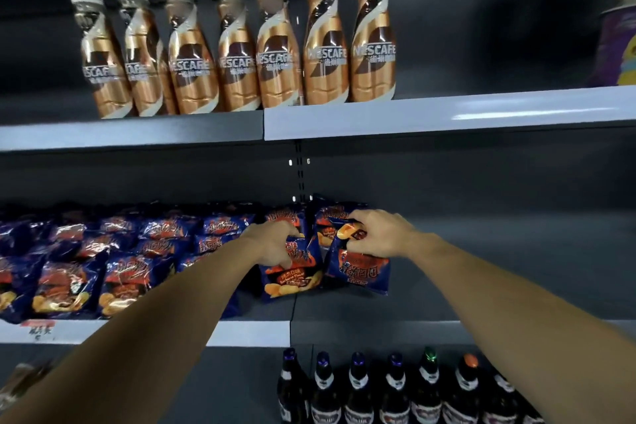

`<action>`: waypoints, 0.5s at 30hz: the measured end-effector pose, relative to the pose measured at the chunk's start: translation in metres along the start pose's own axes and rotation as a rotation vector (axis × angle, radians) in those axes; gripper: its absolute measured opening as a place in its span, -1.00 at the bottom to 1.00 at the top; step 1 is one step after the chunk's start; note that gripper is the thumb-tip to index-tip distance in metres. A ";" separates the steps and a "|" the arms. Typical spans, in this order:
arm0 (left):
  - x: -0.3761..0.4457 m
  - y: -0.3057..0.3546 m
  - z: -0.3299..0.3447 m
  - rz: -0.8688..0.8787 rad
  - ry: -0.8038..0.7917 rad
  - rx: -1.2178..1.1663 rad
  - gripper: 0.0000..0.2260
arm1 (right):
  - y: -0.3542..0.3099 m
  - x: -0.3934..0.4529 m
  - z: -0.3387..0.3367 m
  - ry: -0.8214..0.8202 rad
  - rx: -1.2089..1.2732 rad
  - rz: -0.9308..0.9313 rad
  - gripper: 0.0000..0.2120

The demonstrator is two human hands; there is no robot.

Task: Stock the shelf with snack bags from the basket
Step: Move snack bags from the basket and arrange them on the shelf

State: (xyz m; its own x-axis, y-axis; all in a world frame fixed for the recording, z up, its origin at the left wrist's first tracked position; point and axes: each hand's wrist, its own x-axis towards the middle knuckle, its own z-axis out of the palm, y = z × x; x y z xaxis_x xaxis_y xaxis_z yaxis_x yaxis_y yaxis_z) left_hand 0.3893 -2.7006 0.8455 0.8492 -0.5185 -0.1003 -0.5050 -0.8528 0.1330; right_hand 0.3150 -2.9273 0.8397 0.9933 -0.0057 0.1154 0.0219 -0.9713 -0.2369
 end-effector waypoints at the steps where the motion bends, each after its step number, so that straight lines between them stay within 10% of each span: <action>1: 0.008 0.000 0.000 0.000 0.000 0.018 -0.31 | 0.004 0.004 0.001 -0.007 -0.003 0.004 -0.35; 15: 0.108 -0.042 0.006 0.047 0.005 0.093 -0.37 | 0.029 0.048 0.014 -0.035 -0.030 0.153 -0.46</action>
State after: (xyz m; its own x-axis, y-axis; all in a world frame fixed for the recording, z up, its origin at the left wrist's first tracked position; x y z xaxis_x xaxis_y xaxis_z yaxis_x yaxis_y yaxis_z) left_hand 0.5012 -2.7214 0.8235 0.8250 -0.5576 -0.0917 -0.5560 -0.8300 0.0449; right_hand 0.3645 -2.9525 0.8245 0.9881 -0.1466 0.0463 -0.1330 -0.9663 -0.2204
